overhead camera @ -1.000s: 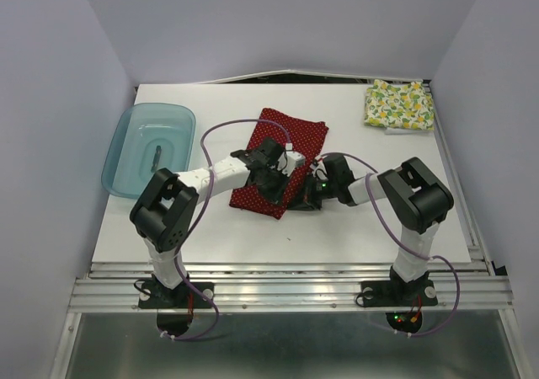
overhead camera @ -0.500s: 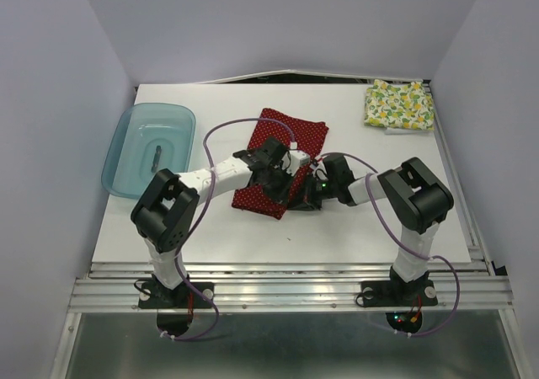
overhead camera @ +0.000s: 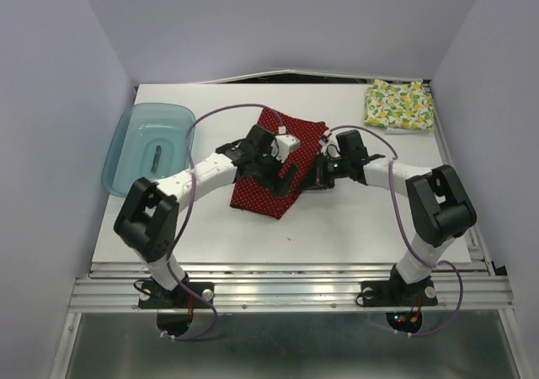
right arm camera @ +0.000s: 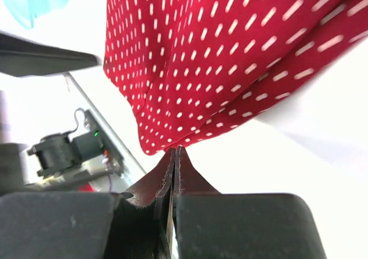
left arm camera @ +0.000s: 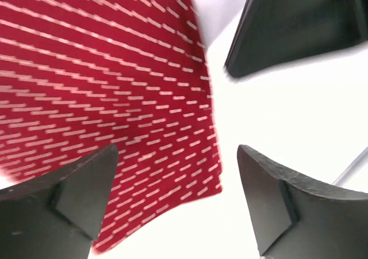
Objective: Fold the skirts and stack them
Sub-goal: Fold the skirt
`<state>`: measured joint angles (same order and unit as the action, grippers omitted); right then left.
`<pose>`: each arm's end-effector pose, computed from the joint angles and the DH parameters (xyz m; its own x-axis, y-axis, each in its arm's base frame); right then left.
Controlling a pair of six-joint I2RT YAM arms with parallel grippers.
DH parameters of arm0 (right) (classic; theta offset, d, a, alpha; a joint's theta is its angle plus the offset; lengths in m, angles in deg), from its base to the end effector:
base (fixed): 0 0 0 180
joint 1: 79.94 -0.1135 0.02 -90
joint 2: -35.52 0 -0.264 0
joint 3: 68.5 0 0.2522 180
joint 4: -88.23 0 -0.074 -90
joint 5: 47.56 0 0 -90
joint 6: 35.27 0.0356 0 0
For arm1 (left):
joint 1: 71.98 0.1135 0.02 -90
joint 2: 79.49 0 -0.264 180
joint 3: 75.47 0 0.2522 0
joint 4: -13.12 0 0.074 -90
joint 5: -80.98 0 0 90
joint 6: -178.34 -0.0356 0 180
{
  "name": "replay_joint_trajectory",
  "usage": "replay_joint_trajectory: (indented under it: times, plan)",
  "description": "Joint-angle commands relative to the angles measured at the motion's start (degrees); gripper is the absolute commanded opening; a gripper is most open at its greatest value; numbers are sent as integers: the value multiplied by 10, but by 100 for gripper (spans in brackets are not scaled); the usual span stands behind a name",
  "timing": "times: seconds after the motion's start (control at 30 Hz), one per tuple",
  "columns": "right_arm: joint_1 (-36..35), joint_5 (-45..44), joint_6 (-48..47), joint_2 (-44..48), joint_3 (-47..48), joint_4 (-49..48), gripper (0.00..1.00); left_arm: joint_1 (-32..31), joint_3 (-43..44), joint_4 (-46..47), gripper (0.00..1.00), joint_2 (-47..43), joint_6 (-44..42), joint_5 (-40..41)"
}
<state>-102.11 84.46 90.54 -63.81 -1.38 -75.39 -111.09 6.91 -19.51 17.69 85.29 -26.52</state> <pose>0.3083 0.1514 0.1642 -0.9672 0.0753 -0.2427 -0.1535 0.5880 0.7941 0.2802 -0.2416 0.2315 -0.5302 0.4965 -0.6873 0.7888 0.5861 -0.1851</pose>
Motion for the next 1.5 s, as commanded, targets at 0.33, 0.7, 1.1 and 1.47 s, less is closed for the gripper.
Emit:
replay_joint_trajectory:
  times: [0.33, 0.7, 1.1, 1.47]
  plan:
    - [35, -11, -140, -111, 246, 123, 4, 20, -211, 44, 83, -299, -434, 36]
    - [2, -40, -188, -242, 353, 120, 4, 5, -394, 254, 68, -298, -602, 75]
    - [-3, -94, -242, -297, 359, 158, 2, -5, -478, 436, 40, -187, -704, 120]
    - [-9, -106, -284, -300, 358, 188, 1, -18, -357, 197, 0, -253, -666, 75]
